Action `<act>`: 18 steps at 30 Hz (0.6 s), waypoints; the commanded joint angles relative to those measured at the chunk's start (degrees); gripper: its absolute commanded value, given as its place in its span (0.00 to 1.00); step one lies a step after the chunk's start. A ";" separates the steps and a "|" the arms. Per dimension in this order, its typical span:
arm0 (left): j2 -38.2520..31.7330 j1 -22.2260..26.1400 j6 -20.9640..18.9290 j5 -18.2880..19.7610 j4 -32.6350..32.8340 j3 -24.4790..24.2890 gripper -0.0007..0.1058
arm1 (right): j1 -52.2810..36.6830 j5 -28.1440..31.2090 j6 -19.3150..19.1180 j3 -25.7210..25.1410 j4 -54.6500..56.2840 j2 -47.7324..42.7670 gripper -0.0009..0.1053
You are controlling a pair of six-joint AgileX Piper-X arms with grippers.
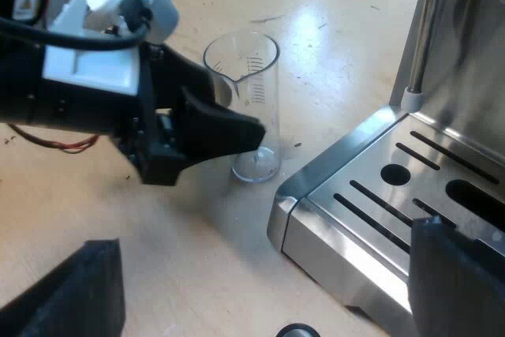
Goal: Pour the beans into the coffee machine
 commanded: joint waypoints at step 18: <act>-25.23 -0.15 -1.07 -2.38 34.33 -0.29 0.81 | 0.05 0.07 4.20 -0.21 7.80 -8.98 0.75</act>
